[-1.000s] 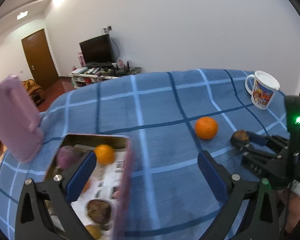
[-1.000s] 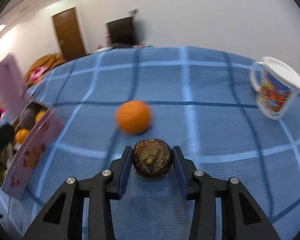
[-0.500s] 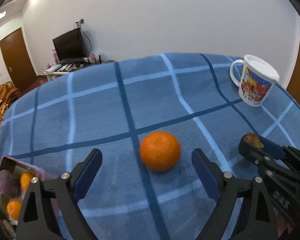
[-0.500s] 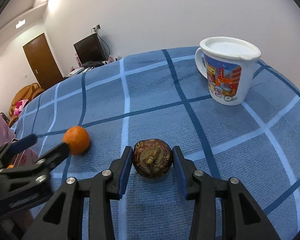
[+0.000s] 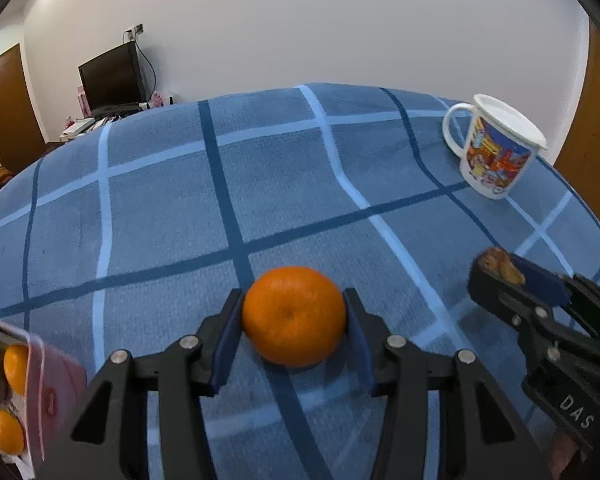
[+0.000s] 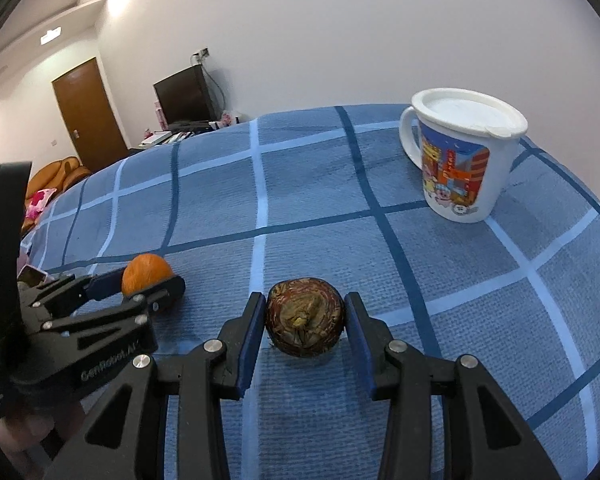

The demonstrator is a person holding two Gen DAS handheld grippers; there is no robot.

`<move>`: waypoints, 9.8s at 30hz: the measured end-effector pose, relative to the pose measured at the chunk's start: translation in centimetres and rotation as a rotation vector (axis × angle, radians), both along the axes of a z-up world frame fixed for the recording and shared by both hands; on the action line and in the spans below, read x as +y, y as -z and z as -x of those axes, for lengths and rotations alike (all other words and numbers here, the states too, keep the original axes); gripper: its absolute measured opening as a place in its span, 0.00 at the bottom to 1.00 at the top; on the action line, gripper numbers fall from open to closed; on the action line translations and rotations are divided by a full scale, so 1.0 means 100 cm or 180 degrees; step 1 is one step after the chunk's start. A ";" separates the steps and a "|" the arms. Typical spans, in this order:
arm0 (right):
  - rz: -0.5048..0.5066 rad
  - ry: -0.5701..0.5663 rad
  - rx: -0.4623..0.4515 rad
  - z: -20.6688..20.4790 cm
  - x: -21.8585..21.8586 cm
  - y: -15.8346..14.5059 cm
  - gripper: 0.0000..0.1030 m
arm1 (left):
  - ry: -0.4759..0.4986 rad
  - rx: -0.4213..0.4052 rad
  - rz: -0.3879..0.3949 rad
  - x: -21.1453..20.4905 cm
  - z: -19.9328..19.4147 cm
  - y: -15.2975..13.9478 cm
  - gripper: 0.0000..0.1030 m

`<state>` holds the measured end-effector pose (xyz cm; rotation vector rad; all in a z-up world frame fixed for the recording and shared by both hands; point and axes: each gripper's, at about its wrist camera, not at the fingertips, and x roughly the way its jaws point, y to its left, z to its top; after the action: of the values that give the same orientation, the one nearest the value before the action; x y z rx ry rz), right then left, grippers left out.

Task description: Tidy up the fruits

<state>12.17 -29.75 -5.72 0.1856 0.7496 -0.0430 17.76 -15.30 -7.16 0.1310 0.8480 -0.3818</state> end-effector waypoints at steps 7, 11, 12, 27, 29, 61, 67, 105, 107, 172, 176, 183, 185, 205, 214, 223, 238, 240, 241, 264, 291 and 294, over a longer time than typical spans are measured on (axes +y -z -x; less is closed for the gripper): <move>0.0056 -0.0245 -0.0040 -0.002 0.015 -0.002 0.41 | -0.0028 -0.0009 0.0099 0.015 0.016 -0.002 0.48; -0.0017 -0.0259 -0.0029 -0.004 0.013 -0.001 0.41 | -0.0069 -0.0010 0.0190 0.023 0.018 -0.003 0.48; -0.0020 -0.0271 -0.0048 -0.003 0.013 -0.001 0.41 | -0.0071 -0.0032 0.0212 0.024 0.019 -0.004 0.48; 0.0082 -0.0319 -0.0354 0.011 0.020 -0.013 0.41 | -0.0132 -0.0349 0.0217 0.031 0.035 -0.017 0.48; 0.0090 -0.0316 -0.0380 0.012 0.020 -0.014 0.41 | -0.0143 -0.0392 0.0209 0.031 0.037 -0.019 0.48; 0.0300 -0.0332 -0.0794 0.041 0.030 -0.027 0.41 | -0.0248 -0.0725 0.0169 0.039 0.059 -0.030 0.48; 0.0310 -0.0342 -0.0832 0.043 0.032 -0.029 0.41 | -0.0257 -0.0789 0.0159 0.041 0.064 -0.031 0.48; 0.0465 -0.0420 -0.1147 0.069 0.046 -0.037 0.41 | -0.0330 -0.1176 0.0102 0.048 0.090 -0.042 0.48; 0.0470 -0.0425 -0.1164 0.070 0.047 -0.038 0.41 | -0.0334 -0.1214 0.0093 0.048 0.092 -0.043 0.48; 0.0637 -0.1437 -0.0997 0.078 0.186 -0.030 0.41 | -0.1049 -0.1211 0.0000 0.184 0.149 -0.050 0.48; 0.0601 -0.1499 -0.0989 0.078 0.195 -0.032 0.41 | -0.1112 -0.1209 0.0007 0.195 0.150 -0.052 0.48; 0.0597 -0.1595 -0.1014 0.077 0.213 -0.037 0.41 | -0.1211 -0.1206 -0.0010 0.212 0.152 -0.052 0.48; 0.0595 -0.1618 -0.1015 0.077 0.218 -0.038 0.41 | -0.1233 -0.1194 -0.0009 0.215 0.152 -0.051 0.48; 0.0562 -0.1826 -0.0975 0.063 0.261 -0.045 0.41 | -0.1413 -0.1129 -0.0042 0.251 0.148 -0.046 0.48; 0.0432 -0.1798 -0.0845 0.047 0.267 -0.040 0.41 | -0.1381 -0.1148 -0.0062 0.251 0.150 -0.045 0.48; 0.0448 -0.1835 -0.0794 0.041 0.275 -0.036 0.41 | -0.1348 -0.1172 -0.0029 0.253 0.151 -0.044 0.48; 0.0383 -0.1925 -0.0528 0.018 0.283 -0.025 0.41 | -0.1330 -0.1226 -0.0094 0.253 0.151 -0.041 0.55; 0.0339 -0.1941 -0.0474 0.015 0.282 -0.023 0.41 | -0.1337 -0.1201 -0.0081 0.255 0.149 -0.041 0.56; 0.0311 -0.1954 -0.0454 0.013 0.281 -0.022 0.41 | -0.1335 -0.1198 -0.0079 0.255 0.149 -0.041 0.57; 0.0171 -0.1648 -0.0527 0.023 0.249 -0.033 0.74 | -0.1454 -0.1353 0.0028 0.262 0.162 -0.053 1.00; 0.0189 -0.1332 -0.0818 0.068 0.206 -0.062 0.77 | -0.1454 -0.1512 0.0038 0.251 0.181 -0.073 1.00; 0.0196 -0.1331 -0.0833 0.070 0.207 -0.063 0.77 | -0.1454 -0.1513 0.0038 0.251 0.181 -0.073 1.00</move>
<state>5.19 -9.07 0.54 -0.0272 0.5130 0.3494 -0.33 9.78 0.10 0.0116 0.3856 0.0770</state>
